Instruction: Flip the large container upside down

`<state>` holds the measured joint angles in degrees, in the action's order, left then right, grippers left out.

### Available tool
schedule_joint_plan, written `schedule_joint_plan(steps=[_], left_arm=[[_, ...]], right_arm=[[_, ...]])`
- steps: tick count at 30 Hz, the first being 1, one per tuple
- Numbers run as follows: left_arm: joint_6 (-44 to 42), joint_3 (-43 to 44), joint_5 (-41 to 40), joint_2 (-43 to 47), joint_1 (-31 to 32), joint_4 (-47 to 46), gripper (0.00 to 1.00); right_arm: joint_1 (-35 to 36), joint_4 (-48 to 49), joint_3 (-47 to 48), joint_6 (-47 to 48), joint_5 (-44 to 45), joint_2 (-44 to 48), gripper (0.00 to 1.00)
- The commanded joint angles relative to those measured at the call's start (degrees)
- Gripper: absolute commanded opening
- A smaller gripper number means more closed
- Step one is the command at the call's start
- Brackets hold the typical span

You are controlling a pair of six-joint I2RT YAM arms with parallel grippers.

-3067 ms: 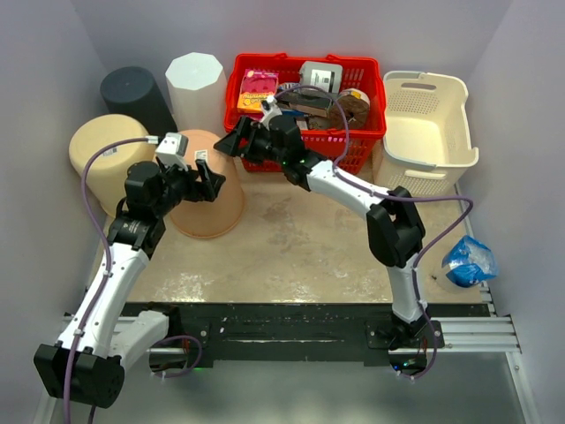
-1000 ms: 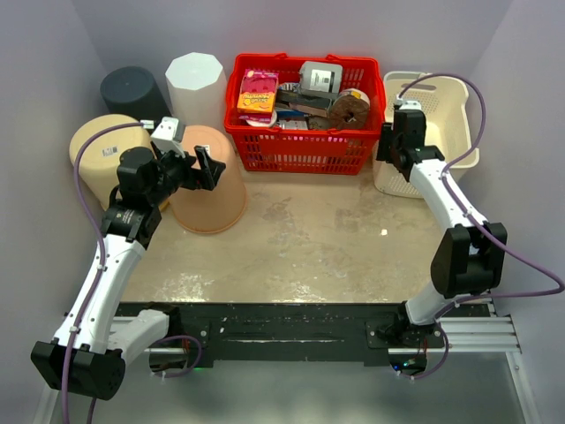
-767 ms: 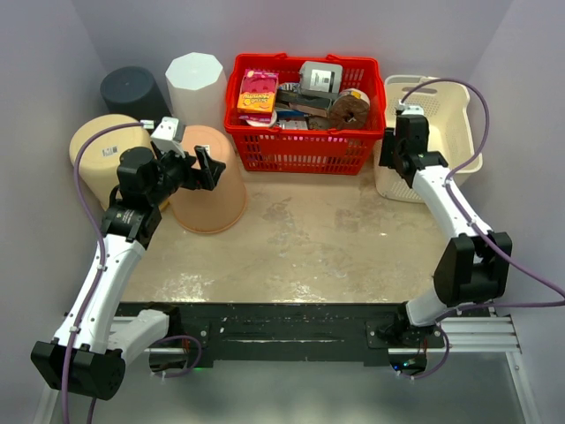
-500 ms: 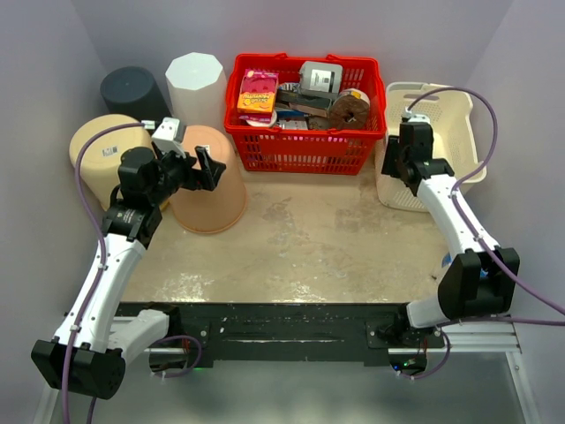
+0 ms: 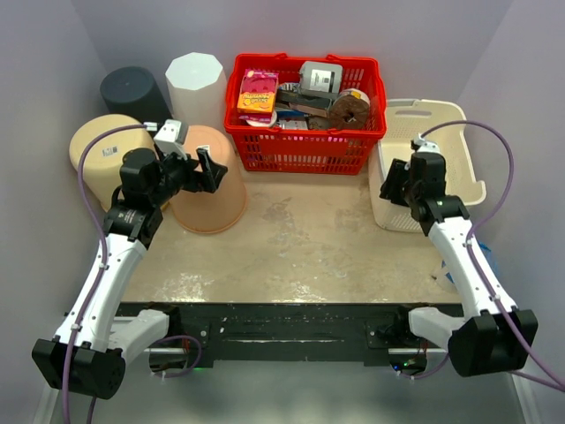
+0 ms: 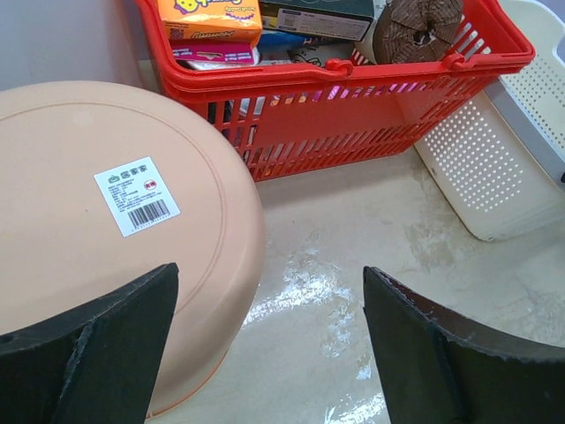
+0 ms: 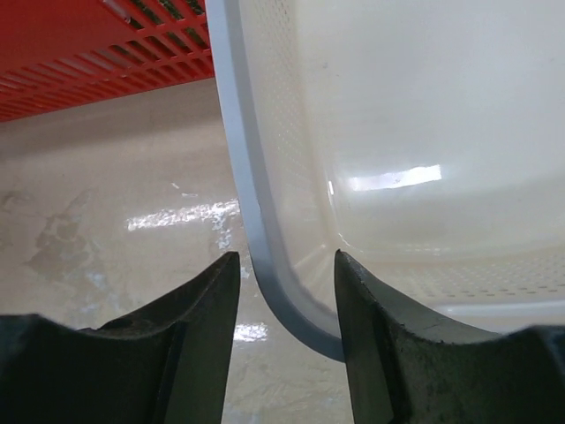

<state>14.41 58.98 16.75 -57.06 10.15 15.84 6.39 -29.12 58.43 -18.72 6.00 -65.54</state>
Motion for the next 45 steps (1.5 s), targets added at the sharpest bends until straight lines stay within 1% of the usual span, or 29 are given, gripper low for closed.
schedule_joint_plan(steps=[1, 6, 9, 13, 17, 24, 33, 36, 40, 45], left_arm=[[1.76, -0.62, 2.49, 0.11, 0.13, -2.47, 0.89], [2.55, -1.32, 3.28, 0.19, 0.13, -2.92, 0.89], [2.64, -1.50, 3.55, -0.16, 0.13, -3.00, 0.89], [2.72, -1.50, 3.81, -0.25, 0.13, -3.00, 0.89], [2.72, -1.68, 3.90, -0.34, 0.13, -3.09, 0.89], [2.64, -2.20, 3.55, 0.10, 0.13, -2.92, 0.89], [2.55, -1.33, 3.81, -0.07, 0.13, -2.48, 0.90], [2.46, -0.97, 4.51, -0.07, 0.13, -2.30, 0.90], [2.37, -0.62, 5.48, 0.10, 0.13, -2.30, 0.89], [2.64, -0.80, 7.41, 0.63, 0.22, -2.91, 0.88]], right_arm=[[1.34, -3.40, -5.34, -7.90, -5.47, 4.62, 0.51], [3.18, -3.13, -7.37, -12.47, -7.14, 9.01, 0.52], [5.29, -3.31, -6.76, -13.27, -7.84, 9.55, 0.53], [10.29, -3.57, -5.44, -13.97, -7.05, 7.98, 0.54], [12.76, -1.73, -5.17, -14.85, -8.90, 6.30, 0.55], [17.68, -1.02, -3.42, -14.94, -9.60, 3.75, 0.56], [28.05, -1.37, -1.04, -16.08, -9.42, 0.24, 0.59], [33.49, -1.28, -0.43, -15.91, -10.39, -0.47, 0.59], [38.86, -1.98, 0.10, -15.91, -10.75, -1.43, 0.59], [43.87, -3.13, 0.28, -13.54, -12.58, -2.66, 0.59]])
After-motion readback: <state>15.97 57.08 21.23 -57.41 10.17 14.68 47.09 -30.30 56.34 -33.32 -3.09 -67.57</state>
